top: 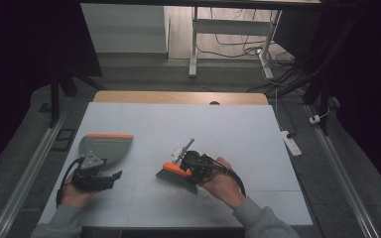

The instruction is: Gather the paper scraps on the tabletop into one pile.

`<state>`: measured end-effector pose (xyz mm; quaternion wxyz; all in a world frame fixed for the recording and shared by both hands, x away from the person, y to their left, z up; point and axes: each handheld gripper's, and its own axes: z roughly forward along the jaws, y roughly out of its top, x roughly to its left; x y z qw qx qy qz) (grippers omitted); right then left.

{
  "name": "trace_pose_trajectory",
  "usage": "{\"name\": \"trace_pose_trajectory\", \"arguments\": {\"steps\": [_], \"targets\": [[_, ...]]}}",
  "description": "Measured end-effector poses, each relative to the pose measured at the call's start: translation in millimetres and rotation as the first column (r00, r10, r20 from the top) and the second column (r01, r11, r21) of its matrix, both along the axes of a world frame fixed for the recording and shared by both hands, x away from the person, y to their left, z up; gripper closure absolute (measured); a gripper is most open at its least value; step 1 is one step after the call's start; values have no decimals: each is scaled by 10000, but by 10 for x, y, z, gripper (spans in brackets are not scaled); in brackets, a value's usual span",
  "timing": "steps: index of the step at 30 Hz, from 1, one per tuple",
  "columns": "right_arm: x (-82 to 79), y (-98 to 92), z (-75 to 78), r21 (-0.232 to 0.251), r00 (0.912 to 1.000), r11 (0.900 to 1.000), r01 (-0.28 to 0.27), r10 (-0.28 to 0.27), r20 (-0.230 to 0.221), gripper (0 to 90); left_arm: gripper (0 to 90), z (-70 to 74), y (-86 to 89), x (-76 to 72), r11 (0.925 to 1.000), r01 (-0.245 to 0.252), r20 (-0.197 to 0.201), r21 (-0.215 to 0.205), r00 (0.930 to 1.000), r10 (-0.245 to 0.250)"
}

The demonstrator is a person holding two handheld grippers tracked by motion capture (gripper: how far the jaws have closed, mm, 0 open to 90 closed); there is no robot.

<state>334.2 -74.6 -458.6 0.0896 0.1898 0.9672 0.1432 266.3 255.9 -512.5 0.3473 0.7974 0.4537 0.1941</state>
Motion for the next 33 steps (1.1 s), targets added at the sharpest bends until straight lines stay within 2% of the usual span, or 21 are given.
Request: {"name": "trace_pose_trajectory", "arguments": {"steps": [4,6,9,12,15,18,21,27,29,33], "targets": [[87,-25,29,-264,9970,9993,268,-248,735,667,262,1,4,-1,10000,-8,1,-7,10000,8],[92,-41,66,-354,9946,9991,228,-191,1022,667,262,1,4,0,10000,-4,-5,-14,10000,4],[92,-92,223,391,9938,9990,197,-239,1084,666,262,-2,-4,2,10000,-8,-4,-4,10000,8],[124,-142,420,1221,9899,9915,452,-609,1281,666,262,1,-15,-2,10000,38,1,49,10000,-38],[234,-159,535,1575,9806,9850,708,-976,1698,665,262,3,-17,-5,10000,55,37,71,10000,-55],[432,-150,540,1476,9687,9865,707,-1032,2256,665,262,3,-13,-5,10000,45,13,37,10000,-45],[669,-120,468,1394,9676,9889,521,-845,2379,665,262,1,-9,-2,10000,46,-7,37,10000,-46],[1085,76,238,320,9705,9994,159,-231,2401,666,262,-11,-12,11,10000,70,-24,50,10000,-69],[1181,143,165,-99,9699,9999,-68,90,2433,665,263,-12,-10,13,10000,81,-21,53,10000,-80],[1319,217,70,-572,9646,9979,-289,429,2601,666,263,-16,-8,17,9999,116,-38,43,9999,-116]]}}
